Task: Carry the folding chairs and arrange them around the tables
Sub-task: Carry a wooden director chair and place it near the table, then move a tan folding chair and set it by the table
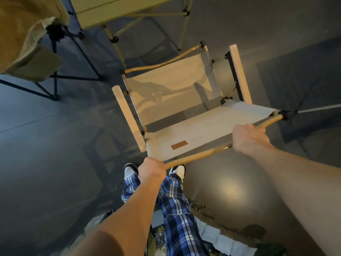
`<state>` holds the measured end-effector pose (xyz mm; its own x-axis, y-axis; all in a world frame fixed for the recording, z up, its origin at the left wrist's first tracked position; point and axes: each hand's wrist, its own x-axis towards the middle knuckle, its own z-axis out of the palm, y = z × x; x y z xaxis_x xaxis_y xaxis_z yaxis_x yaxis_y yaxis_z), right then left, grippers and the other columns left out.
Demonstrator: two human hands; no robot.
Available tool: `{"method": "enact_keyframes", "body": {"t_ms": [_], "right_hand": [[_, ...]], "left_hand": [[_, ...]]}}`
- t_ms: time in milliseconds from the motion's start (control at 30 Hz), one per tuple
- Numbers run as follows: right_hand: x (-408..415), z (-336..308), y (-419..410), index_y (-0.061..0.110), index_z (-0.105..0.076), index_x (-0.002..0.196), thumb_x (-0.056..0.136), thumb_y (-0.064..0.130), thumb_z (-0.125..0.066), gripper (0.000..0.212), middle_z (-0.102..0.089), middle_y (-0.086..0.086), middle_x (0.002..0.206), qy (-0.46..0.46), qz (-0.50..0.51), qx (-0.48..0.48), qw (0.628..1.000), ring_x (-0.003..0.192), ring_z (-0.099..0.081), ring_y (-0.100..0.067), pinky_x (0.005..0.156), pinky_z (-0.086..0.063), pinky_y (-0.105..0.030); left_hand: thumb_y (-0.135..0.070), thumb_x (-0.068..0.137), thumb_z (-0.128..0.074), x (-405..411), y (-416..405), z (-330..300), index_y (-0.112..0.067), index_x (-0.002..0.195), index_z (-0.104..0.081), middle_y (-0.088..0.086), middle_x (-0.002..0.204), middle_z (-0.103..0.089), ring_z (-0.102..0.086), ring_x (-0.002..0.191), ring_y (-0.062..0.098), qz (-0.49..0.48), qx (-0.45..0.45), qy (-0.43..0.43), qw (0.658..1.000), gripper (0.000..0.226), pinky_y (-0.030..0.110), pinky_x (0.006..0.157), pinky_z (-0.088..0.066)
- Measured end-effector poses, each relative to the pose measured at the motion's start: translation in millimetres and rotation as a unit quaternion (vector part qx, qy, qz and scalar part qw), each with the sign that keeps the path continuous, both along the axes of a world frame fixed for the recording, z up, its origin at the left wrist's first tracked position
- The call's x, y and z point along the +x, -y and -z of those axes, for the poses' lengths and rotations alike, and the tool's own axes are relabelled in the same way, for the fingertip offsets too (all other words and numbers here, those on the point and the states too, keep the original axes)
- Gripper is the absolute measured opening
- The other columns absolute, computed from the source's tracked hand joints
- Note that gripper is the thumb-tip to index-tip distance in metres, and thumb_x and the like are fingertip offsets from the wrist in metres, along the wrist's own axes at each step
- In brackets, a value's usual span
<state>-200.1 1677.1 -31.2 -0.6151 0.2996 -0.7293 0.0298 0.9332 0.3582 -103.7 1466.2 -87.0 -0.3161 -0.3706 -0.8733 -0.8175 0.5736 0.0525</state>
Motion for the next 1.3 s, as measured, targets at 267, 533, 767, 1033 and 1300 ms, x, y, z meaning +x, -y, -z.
{"method": "enact_keyframes", "body": {"t_ms": [267,533,767,1033,1300], "right_hand": [[-15,21,21,0.006,-0.062,0.114,0.094,0.008,-0.055,0.021,-0.053,-0.019,0.108,-0.087,0.01,-0.039,0.995,0.099,-0.047,-0.038,0.066,-0.043,-0.038],[-24,17,25,0.005,-0.06,0.121,0.095,0.012,-0.059,0.028,-0.051,-0.021,0.116,-0.047,-0.001,-0.022,0.999,0.111,-0.047,-0.043,0.086,-0.052,-0.044],[-44,-15,61,0.009,-0.06,0.124,0.088,0.0,-0.051,0.038,-0.058,-0.014,0.12,0.052,-0.065,-0.064,0.994,0.112,-0.057,-0.037,0.095,-0.049,-0.049],[-72,-99,175,0.016,-0.057,0.096,0.095,0.015,-0.052,0.005,-0.053,-0.004,0.085,-0.067,-0.075,-0.232,0.967,0.075,-0.048,-0.024,0.066,-0.04,-0.035],[-113,-245,390,0.016,-0.06,0.107,0.094,0.028,-0.054,0.02,-0.059,-0.012,0.123,-0.15,-0.121,-0.347,0.918,0.102,-0.058,-0.036,0.074,-0.042,-0.035]], "left_hand": [[-0.016,0.097,-0.048,-46,34,11,-0.001,0.108,-0.059,0.017,0.098,-0.059,-0.063,0.095,0.034,-0.092,-0.021,-0.028,0.995,0.022,0.042,0.085,-0.056],[-0.02,0.097,-0.043,-46,40,8,-0.005,0.112,-0.057,0.013,0.095,-0.059,-0.062,0.087,0.029,-0.063,-0.005,0.001,0.998,0.026,0.04,0.08,-0.057],[-0.021,0.088,-0.049,-67,57,-18,-0.011,0.104,-0.062,0.009,0.093,-0.061,-0.059,0.083,0.025,0.091,0.018,-0.019,0.996,0.023,0.033,0.068,-0.052],[-0.02,0.098,-0.043,-96,116,-105,-0.015,0.114,-0.067,0.006,0.109,-0.065,-0.06,0.102,0.027,0.075,0.089,-0.144,0.983,0.029,0.033,0.087,-0.049],[-0.013,0.089,-0.044,-153,302,-260,-0.02,0.094,-0.069,0.006,0.097,-0.07,-0.065,0.093,0.028,-0.005,0.105,-0.308,0.946,0.026,0.035,0.073,-0.053]]}}
